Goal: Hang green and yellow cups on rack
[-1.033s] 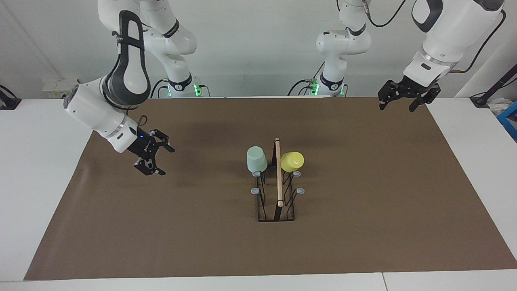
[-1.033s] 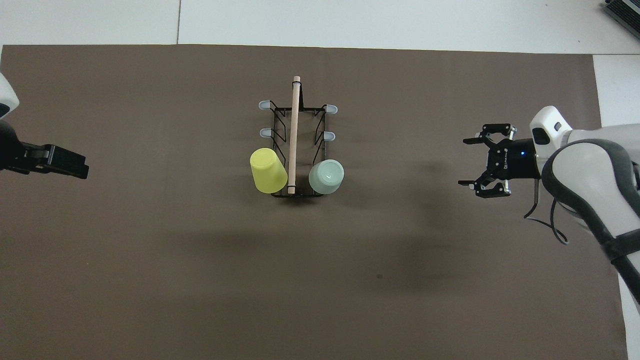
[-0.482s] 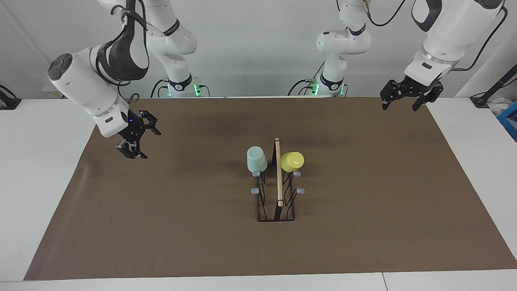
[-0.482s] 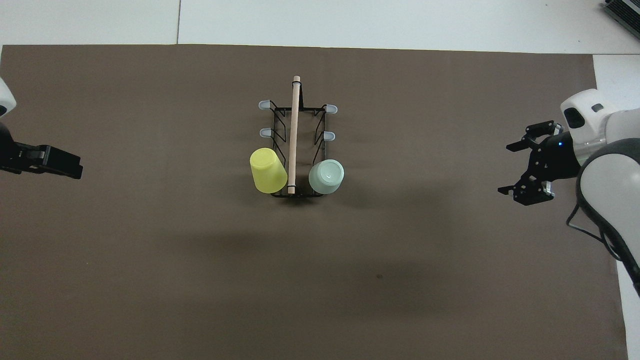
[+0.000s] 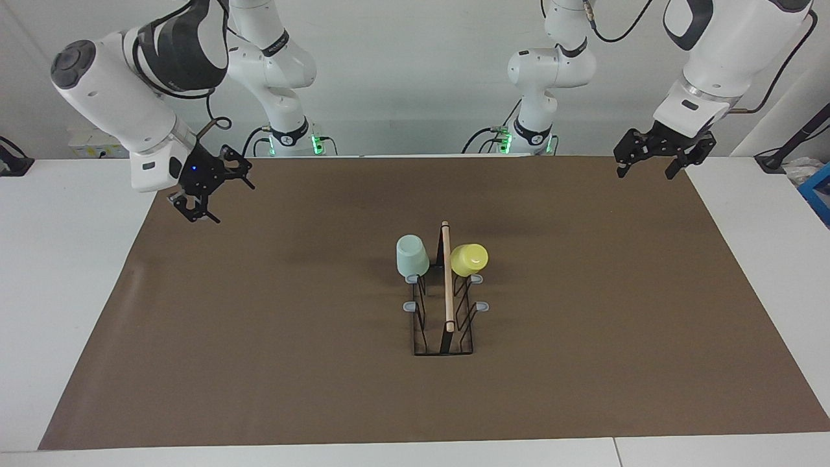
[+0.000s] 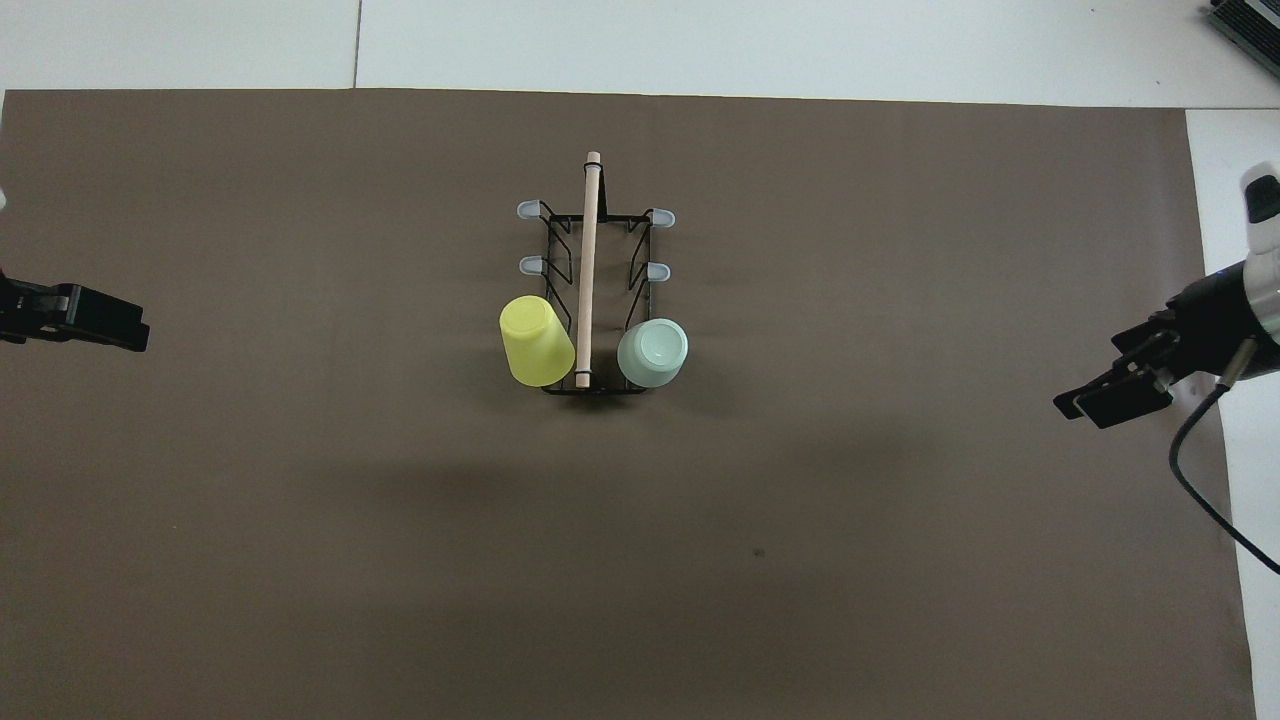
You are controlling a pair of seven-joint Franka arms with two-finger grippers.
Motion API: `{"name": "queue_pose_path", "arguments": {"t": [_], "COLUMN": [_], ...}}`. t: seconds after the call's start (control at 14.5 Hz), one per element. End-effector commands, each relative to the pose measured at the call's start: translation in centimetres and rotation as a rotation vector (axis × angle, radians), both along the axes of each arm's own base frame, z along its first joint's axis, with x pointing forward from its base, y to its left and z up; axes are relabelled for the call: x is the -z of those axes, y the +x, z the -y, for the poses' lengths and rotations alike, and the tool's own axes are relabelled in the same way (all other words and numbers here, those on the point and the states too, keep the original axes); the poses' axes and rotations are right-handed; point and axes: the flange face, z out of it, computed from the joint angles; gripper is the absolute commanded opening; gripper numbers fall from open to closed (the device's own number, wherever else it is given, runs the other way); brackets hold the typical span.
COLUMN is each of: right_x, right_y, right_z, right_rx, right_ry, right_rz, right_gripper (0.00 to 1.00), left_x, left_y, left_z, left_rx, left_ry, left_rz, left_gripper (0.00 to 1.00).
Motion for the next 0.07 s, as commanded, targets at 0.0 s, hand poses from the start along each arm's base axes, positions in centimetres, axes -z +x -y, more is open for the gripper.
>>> {"name": "queue_pose_path", "arguments": {"t": [0.0], "right_x": [-0.71], "right_y": [-0.78], "right_z": [0.37], "right_rx": [0.118], "right_ry": [-0.091], "right_rz": [-0.052], "right_gripper": [1.00], "left_x": [-0.08], "left_y": [-0.63], "left_z": [-0.25], "left_rx": [0.008], "left_ry": [0.003], "left_rz": [0.015], "left_gripper": [1.00]}}
